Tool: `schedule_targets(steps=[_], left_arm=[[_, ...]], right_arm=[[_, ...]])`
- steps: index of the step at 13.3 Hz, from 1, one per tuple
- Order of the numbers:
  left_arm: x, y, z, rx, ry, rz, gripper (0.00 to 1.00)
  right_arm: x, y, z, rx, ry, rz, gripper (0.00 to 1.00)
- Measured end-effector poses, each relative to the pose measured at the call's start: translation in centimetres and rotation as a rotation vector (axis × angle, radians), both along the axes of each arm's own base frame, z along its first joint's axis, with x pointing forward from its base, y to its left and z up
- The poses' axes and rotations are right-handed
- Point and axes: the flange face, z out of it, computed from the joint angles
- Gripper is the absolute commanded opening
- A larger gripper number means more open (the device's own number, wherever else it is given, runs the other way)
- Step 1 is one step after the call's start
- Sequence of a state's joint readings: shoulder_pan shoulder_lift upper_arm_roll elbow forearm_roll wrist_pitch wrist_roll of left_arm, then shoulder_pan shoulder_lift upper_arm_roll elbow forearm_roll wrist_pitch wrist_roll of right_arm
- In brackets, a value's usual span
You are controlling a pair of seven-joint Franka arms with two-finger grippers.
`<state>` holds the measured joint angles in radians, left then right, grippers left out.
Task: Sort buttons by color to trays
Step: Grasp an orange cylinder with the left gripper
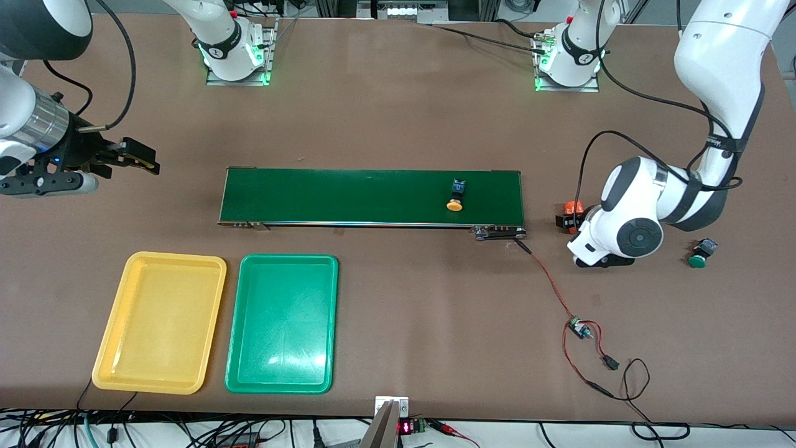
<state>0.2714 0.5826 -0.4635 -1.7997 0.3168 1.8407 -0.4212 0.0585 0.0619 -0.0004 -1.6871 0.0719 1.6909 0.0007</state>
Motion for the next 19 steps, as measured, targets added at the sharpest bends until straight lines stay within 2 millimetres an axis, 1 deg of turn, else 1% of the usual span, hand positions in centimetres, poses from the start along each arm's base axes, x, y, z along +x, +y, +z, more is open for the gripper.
schedule_targets(steps=[2,3,6,7,8,10,12,14,15,16,19], left_arm=[[-0.9,0.3,-1.7,-0.023,-0.013,-0.011,1.0],[-1.3,0.5,-2.4,-0.038,-0.024,-0.02,0.94],[-2.4,1.5,-4.3,-0.082,-0.043,-0.049,0.55],[-2.7,1.5,-4.7,-0.092,-0.046,-0.06,0.37],[-3.0,1.5,-4.9,-0.099,-0.044,-0.078,0.33],[-3.0,1.6,-4.9,-0.107,-0.043,-0.114,0.29],[-2.9,1.6,-4.7,-0.111,-0.047,-0.129,0.28],[-2.6,1.5,-3.8,-0.113,-0.061,-0.145,0.24],[-2.3,1.1,-2.9,-0.118,-0.067,-0.17,0.23],[-2.0,0.3,-1.6,-0.132,-0.062,-0.223,0.23],[-1.1,-3.6,3.3,-0.197,-0.025,-0.452,0.21]], right_arm=[[0.2,1.0,-0.5,0.002,-0.014,-0.028,1.0],[0.2,1.9,-1.0,0.002,-0.021,-0.036,1.0],[-0.5,5.0,-3.6,0.008,-0.07,-0.053,1.0],[-1.1,6.3,-4.7,0.009,-0.082,-0.062,1.0],[-2.0,7.7,-5.6,0.01,-0.092,-0.069,1.0],[-4.3,10.5,-7.2,0.006,-0.104,-0.074,1.0],[-6.4,13.1,-7.9,-0.005,-0.102,-0.09,1.0],[-8.0,15.7,-8.2,-0.014,-0.097,-0.13,1.0],[-8.7,17.0,-8.6,-0.018,-0.093,-0.133,1.0],[-9.4,18.1,-9.2,-0.023,-0.088,-0.132,1.0],[-11.4,21.0,-11.0,-0.036,-0.073,-0.136,1.0]])
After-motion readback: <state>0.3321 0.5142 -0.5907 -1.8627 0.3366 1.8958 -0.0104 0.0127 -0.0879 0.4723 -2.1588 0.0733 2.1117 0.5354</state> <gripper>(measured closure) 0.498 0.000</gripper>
